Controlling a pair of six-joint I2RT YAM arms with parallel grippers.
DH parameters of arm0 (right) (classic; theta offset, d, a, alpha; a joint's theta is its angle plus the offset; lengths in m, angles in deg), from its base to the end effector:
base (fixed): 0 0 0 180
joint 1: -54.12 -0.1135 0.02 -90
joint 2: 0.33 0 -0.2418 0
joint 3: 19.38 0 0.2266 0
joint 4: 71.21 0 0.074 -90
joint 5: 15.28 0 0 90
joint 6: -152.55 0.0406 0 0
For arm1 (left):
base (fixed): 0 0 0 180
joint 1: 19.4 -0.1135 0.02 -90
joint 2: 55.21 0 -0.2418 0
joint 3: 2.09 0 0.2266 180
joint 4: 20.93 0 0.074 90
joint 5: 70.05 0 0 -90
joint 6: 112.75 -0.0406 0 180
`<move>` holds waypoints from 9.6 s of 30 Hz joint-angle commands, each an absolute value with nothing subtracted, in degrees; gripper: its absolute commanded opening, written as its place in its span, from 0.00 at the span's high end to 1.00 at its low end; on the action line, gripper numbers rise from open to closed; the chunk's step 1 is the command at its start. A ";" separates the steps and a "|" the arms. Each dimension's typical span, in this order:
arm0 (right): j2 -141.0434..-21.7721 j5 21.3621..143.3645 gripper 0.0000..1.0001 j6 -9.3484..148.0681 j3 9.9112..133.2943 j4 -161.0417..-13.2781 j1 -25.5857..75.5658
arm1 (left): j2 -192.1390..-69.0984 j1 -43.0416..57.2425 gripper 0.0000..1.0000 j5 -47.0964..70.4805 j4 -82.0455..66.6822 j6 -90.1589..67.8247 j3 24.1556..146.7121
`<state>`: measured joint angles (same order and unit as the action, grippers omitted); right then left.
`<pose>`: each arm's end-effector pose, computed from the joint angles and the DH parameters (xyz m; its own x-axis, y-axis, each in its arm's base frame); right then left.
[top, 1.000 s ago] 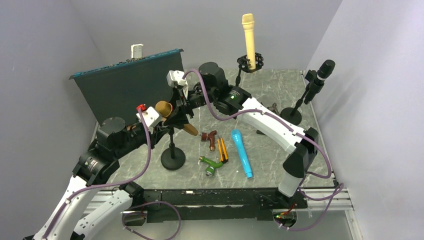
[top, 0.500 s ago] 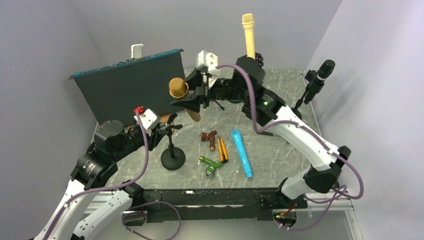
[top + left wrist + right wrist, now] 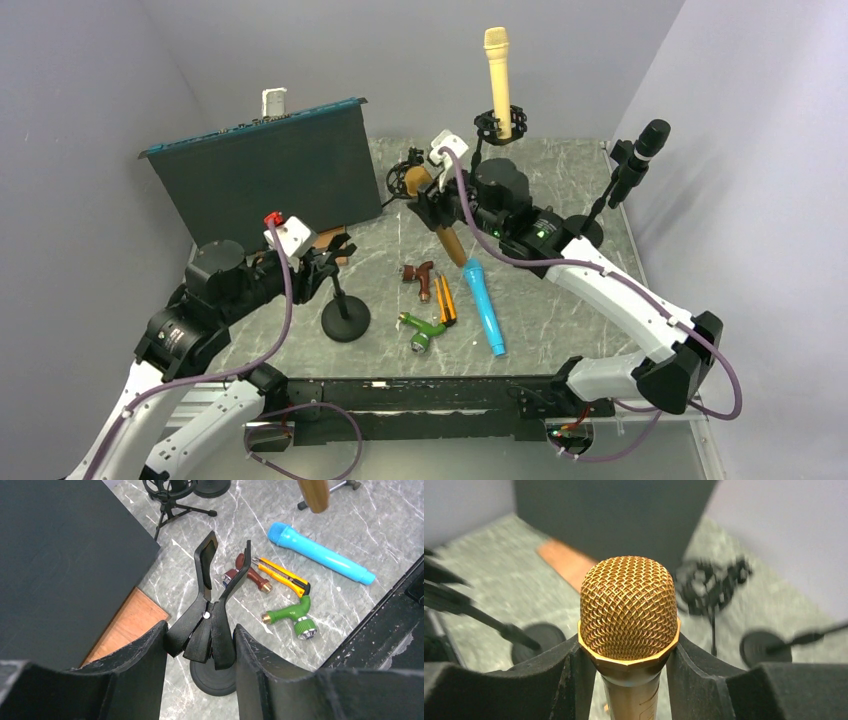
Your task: Remove the microphone from the stand
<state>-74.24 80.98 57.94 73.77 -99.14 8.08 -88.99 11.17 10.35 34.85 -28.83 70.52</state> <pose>0.1912 0.2046 0.4032 -0.0410 -0.1576 -0.9866 -0.7962 0.6017 -0.0630 0.0866 -0.0590 0.3568 -0.1819 0.2288 -0.9563 0.6618 0.7478 0.0530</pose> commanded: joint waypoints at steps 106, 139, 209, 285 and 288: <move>-67.93 95.54 0.00 83.02 55.20 -94.46 21.86 | -89.34 11.13 1.00 6.26 58.31 -5.97 67.86; -86.87 95.74 0.05 117.51 64.38 -64.36 -4.76 | -86.54 11.14 0.35 22.41 34.38 -15.94 87.41; -94.60 91.69 0.00 103.48 66.08 -83.69 -8.90 | -88.98 11.19 0.41 22.57 30.79 -16.77 87.24; -112.15 60.17 0.85 55.75 133.06 -110.46 35.07 | -89.39 11.66 0.44 25.10 6.25 -20.77 65.82; -109.92 60.20 0.92 56.44 134.57 -111.05 35.04 | -89.87 11.64 0.44 25.44 6.60 -20.81 66.06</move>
<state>-113.47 59.76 56.33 130.90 -113.20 34.85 -89.47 11.45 25.80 8.47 -20.24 65.64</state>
